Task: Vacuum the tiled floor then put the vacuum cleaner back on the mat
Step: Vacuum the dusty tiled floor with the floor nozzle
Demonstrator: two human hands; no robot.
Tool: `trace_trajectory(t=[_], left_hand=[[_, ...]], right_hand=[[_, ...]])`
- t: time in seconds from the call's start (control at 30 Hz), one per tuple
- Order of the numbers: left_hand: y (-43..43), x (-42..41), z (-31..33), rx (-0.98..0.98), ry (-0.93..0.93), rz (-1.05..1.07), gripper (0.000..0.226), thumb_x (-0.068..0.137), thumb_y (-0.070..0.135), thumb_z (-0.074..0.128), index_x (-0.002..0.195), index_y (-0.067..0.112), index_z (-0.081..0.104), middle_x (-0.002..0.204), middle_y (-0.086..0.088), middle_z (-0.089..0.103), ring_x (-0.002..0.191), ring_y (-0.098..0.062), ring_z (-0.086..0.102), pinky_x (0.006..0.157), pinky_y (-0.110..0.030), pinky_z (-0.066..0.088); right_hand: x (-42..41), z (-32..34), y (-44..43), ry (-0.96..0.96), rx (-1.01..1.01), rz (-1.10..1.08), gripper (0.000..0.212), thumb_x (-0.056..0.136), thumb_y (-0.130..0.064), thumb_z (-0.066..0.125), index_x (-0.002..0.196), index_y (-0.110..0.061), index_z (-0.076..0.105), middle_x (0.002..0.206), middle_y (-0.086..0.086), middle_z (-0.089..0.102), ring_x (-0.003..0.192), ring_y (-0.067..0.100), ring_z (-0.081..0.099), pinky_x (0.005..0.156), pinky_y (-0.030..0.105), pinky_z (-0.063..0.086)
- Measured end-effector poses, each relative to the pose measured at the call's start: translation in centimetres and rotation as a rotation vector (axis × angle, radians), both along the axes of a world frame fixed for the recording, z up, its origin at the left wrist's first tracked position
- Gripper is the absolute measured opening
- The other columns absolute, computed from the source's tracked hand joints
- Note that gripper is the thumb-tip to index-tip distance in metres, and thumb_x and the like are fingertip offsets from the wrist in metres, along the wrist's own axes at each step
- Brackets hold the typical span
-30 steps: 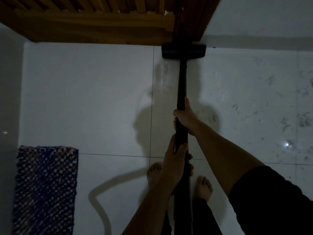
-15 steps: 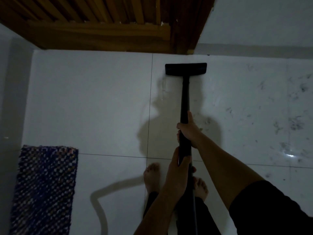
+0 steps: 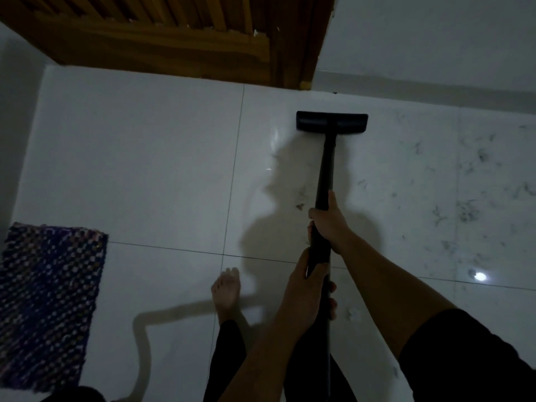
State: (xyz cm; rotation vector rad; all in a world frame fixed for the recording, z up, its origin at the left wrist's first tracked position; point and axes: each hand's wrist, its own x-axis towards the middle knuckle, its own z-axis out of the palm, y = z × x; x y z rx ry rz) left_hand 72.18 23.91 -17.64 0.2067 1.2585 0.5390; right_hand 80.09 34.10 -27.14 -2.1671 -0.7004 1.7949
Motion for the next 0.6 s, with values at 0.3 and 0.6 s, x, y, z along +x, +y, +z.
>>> trace_trajectory(t=[0.3, 0.6], left_hand=[[-2.5, 2.3, 0.3, -0.052, -0.03, 0.013, 0.038, 0.099, 0.016, 0.042, 0.134, 0.029, 0.045, 0.063, -0.01, 0.049, 0.041, -0.019, 0.045, 0.039, -0.024, 0.04], [-4.8, 2.1, 1.1, -0.015, -0.032, -0.041, 0.031, 0.098, 0.013, 0.041, 0.128, 0.019, 0.048, 0.067, -0.012, 0.046, 0.041, -0.019, 0.042, 0.039, -0.023, 0.04]], right_hand=[[2.7, 0.1, -3.1, 0.039, -0.058, -0.035, 0.082, 0.093, -0.005, 0.049, 0.154, -0.035, 0.002, 0.076, 0.012, 0.056, 0.049, 0.02, 0.053, 0.044, 0.03, 0.047], [2.6, 0.0, -6.0, 0.055, -0.072, -0.101, 0.079, 0.093, -0.004, 0.049, 0.153, -0.036, 0.009, 0.071, 0.011, 0.052, 0.047, 0.02, 0.05, 0.043, 0.029, 0.045]])
